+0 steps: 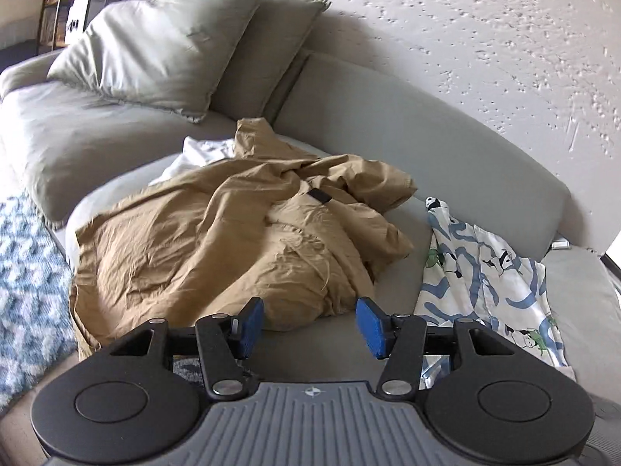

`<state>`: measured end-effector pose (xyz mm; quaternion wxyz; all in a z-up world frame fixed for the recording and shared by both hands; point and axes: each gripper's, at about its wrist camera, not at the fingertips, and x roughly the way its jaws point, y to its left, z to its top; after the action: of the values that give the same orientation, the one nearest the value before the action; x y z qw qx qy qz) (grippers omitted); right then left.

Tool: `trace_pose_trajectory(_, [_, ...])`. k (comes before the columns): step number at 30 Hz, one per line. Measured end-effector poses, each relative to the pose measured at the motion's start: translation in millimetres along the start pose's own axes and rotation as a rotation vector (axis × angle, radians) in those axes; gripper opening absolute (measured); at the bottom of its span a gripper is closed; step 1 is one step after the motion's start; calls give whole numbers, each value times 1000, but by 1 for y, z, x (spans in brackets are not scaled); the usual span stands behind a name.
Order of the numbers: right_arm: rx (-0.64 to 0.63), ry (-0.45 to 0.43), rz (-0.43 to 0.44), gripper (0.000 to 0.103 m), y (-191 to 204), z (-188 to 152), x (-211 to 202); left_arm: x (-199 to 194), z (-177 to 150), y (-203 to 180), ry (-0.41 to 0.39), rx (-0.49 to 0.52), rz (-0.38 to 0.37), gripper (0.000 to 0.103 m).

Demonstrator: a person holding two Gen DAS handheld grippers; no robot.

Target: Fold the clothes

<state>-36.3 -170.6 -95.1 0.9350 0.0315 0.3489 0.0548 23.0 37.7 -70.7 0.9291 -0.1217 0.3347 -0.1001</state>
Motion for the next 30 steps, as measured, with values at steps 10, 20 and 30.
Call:
trace_pose_trajectory(10, [-189, 79, -200, 11, 37, 21, 56, 8, -3, 10, 12, 9, -50, 52])
trace_pose_trajectory(20, [394, -216, -263, 3, -115, 15, -85, 11, -9, -26, 51, 117, -112, 52])
trace_pose_trajectory(30, [918, -218, -496, 3, -251, -92, -151, 66, -10, -94, 179, 263, -132, 64])
